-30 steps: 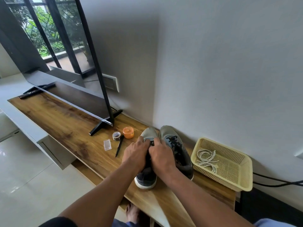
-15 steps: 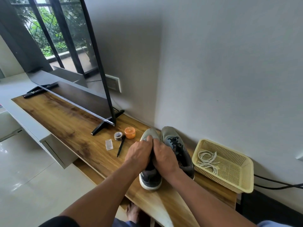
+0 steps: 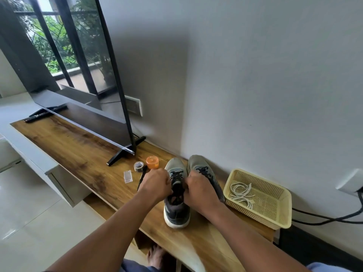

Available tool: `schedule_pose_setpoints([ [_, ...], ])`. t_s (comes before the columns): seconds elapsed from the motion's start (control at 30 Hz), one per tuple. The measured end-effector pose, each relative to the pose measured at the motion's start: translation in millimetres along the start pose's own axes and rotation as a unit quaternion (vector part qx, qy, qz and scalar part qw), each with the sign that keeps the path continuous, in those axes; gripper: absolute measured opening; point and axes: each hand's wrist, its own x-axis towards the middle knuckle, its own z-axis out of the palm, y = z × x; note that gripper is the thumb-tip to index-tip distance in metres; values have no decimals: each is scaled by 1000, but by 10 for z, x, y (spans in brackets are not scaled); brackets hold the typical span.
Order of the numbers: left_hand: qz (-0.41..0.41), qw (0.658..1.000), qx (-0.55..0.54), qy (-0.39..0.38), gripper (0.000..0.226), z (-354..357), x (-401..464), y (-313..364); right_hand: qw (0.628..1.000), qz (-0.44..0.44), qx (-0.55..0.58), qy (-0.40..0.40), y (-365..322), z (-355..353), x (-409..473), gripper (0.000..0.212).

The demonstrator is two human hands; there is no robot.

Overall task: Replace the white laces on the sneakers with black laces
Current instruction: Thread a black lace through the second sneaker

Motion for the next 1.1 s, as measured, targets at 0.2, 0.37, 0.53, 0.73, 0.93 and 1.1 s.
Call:
schedule_pose_setpoints([
  [0.2,24,999,26,19,38,68,-23,54,998,40,37,29,-65,-19,35,37],
  [0.37,28,999,39,22,36,152,-24,124,997,70,33,18,-66,70,44,36],
  [0.53,36,991,111,62,27,195,-82,222,998,59,-2,22,-124,-7,26,31],
  [0.73,43,983,174,-40,36,78,-270,384,986,84,-141,12,-91,-486,-110,15],
  [0.93,23,986,129,-106,30,266,-641,488,969,109,-193,-109,17,-619,-545,20],
  [1.1,19,994,84,-67,22,350,-845,557,980,71,-144,-120,162,-421,-859,28],
])
